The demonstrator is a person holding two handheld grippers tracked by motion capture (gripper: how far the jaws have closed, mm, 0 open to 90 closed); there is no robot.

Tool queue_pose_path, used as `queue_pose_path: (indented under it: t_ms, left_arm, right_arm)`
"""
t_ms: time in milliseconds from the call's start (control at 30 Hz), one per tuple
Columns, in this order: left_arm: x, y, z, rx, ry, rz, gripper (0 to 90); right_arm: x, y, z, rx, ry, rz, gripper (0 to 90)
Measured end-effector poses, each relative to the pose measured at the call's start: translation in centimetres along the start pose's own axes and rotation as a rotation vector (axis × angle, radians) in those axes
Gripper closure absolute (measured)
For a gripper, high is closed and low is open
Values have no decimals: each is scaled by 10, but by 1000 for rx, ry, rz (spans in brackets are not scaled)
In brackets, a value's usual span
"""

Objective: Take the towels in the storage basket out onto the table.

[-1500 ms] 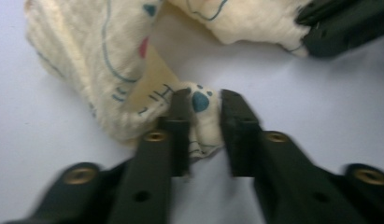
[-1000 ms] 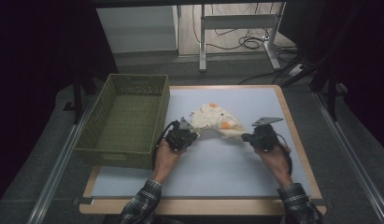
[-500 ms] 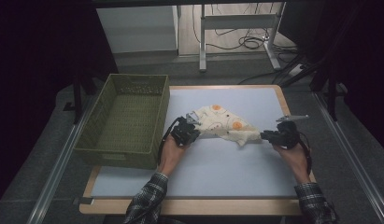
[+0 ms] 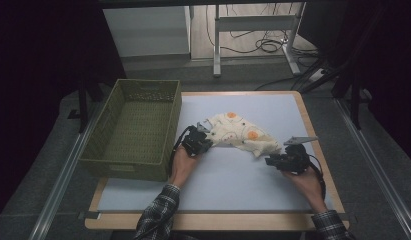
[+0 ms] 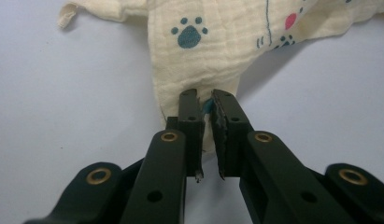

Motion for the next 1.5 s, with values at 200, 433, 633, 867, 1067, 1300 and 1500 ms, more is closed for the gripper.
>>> queue_pose_path:
  t_ms: [200, 433, 633, 867, 1067, 1300, 1500]
  left_arm:
    - [2, -1, -1, 13, 4, -1, 820]
    - [4, 2, -1, 20, 6, -11, 830]
    - [4, 11, -4, 36, 11, -45, 835]
    - [7, 25, -21, 68, 5, -75, 834]
    - [18, 34, -37, 107, 2, -79, 838]
    - [19, 36, -65, 183, -28, -118, 731]
    - [12, 16, -78, 159, -100, -63, 596]
  right_arm:
    - [-10, -30, 8, 46, -4, 27, 537]
    - [-14, -45, -2, 128, -19, 9, 852]
    - [-12, -22, -5, 126, -5, -3, 860]
    - [0, 23, -23, 166, -2, -20, 859]
    - [24, 49, -31, 184, -15, -12, 859]
    - [44, 56, -28, 161, -24, 7, 854]
    - [50, 58, -30, 159, -14, 15, 695]
Point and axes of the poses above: each handheld gripper's, and its own axes: y roughly backward along the jaws, x roughly out of its underside, z roughly to its left, the point moved 9 cm from there along -y, roughly forward along the jaws, and after that the axes turned 2 degrees about -z, right-handed, at the moved point
